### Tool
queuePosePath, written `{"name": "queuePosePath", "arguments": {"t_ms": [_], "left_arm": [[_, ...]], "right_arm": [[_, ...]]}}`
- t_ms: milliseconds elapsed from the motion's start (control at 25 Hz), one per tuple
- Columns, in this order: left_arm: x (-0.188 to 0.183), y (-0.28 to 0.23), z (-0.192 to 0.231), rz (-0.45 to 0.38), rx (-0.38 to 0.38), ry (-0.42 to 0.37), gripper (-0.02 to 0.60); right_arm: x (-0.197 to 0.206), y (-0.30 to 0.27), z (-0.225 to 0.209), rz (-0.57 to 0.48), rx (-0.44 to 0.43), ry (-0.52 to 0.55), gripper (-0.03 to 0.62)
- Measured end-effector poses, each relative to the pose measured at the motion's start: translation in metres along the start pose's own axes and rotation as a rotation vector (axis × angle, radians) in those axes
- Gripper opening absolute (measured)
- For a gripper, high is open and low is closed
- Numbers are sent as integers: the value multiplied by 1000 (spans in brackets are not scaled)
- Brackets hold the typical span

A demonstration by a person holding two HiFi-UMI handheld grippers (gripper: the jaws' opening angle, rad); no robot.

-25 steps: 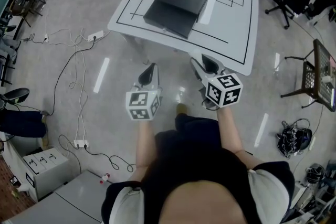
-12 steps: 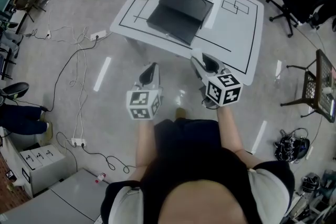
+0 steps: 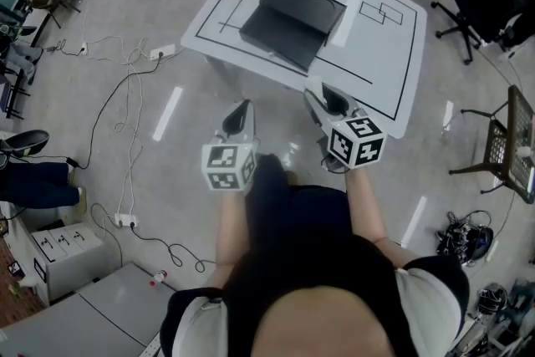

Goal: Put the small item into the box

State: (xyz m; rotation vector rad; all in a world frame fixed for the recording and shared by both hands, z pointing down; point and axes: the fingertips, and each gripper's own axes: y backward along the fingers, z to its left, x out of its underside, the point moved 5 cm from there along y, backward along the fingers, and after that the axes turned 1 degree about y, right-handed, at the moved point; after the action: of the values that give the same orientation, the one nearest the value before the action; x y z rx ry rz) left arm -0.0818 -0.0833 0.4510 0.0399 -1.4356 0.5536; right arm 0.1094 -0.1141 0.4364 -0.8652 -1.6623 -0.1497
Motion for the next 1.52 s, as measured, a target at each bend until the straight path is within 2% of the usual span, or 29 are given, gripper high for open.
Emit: {"name": "queuePosePath", "arguments": {"t_ms": [600, 1520], "left_arm": [[-6, -17, -1, 8, 11, 9, 9], [-26, -74, 31, 31, 41, 17, 9]], "right_arm": [[-7, -8, -14, -1, 11, -13, 140], [-33, -62, -46, 10, 46, -39, 140]]}}
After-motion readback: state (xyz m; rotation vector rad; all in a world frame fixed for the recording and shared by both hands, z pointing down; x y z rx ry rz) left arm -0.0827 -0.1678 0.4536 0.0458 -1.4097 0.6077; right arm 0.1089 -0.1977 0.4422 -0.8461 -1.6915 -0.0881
